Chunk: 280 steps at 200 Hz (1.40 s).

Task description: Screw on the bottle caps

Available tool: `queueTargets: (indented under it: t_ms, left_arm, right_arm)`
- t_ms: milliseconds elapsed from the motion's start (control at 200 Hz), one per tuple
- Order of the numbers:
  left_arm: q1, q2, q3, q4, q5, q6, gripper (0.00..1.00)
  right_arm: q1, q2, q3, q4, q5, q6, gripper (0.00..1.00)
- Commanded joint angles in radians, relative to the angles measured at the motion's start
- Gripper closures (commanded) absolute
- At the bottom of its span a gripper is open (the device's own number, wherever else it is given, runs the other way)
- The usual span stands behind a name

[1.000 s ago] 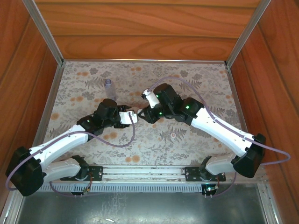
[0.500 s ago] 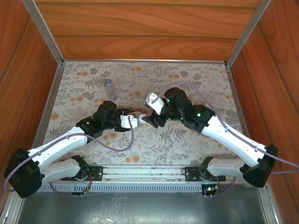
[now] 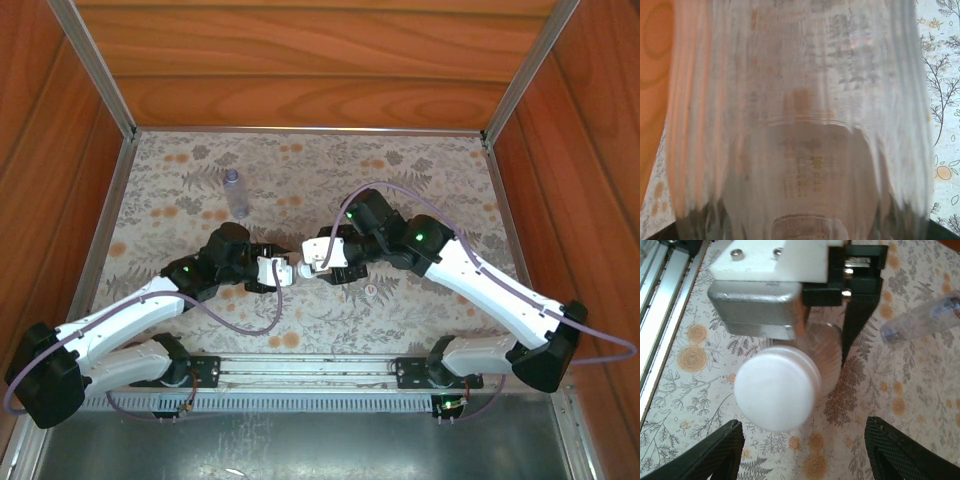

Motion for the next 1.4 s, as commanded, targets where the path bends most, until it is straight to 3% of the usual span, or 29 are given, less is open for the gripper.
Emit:
queueTargets:
  t_ms: [0, 325, 610, 715, 800, 980, 1095, 1165, 1250, 1315, 1394]
  left_arm:
    - [-0.007, 0.004, -0.009, -0.014, 0.034, 0.011, 0.40]
    - [-0.006, 0.009, -0.009, -0.014, 0.042, 0.005, 0.40]
    - [-0.006, 0.009, -0.006, -0.019, 0.047, 0.002, 0.41]
    - [-0.007, 0.009, -0.003, -0.017, 0.045, -0.004, 0.41]
    - [-0.008, 0.007, -0.006, -0.008, 0.045, -0.021, 0.41]
    - [-0.004, 0.002, -0.012, 0.019, 0.043, -0.043, 0.41]
    - [-0.004, 0.009, -0.011, 0.020, 0.047, -0.046, 0.41]
    - [-0.004, 0.013, -0.010, 0.022, 0.049, -0.046, 0.41]
    - [-0.004, 0.014, -0.011, 0.024, 0.053, -0.048, 0.41]
    - [-0.002, 0.010, -0.012, 0.036, 0.060, -0.073, 0.41]
    - [0.015, 0.002, -0.010, 0.084, 0.104, -0.178, 0.41]
  right_arm:
    - [0.025, 0.021, 0.026, -0.012, -0.017, -0.057, 0.32]
    - [0.066, 0.042, 0.039, -0.001, -0.032, -0.046, 0.41]
    - [0.068, 0.054, 0.026, 0.037, -0.002, 0.015, 0.57]
    - [0.068, 0.038, 0.009, 0.089, 0.003, 0.137, 0.66]
    - [0.068, 0.022, -0.017, 0.167, 0.049, 0.326, 0.73]
    - [0.066, 0.011, -0.029, 0.215, 0.113, 0.688, 0.74]
    - [0.066, 0.006, -0.039, 0.210, 0.111, 0.780, 0.74]
    - [0.067, -0.002, -0.042, 0.204, 0.117, 0.772, 0.70]
    - [0.067, -0.025, -0.057, 0.211, 0.124, 0.727, 0.57]
    - [0.067, -0.049, -0.068, 0.223, 0.131, 0.663, 0.32]
    - [0.064, -0.094, -0.108, 0.282, 0.150, 0.636, 0.14]
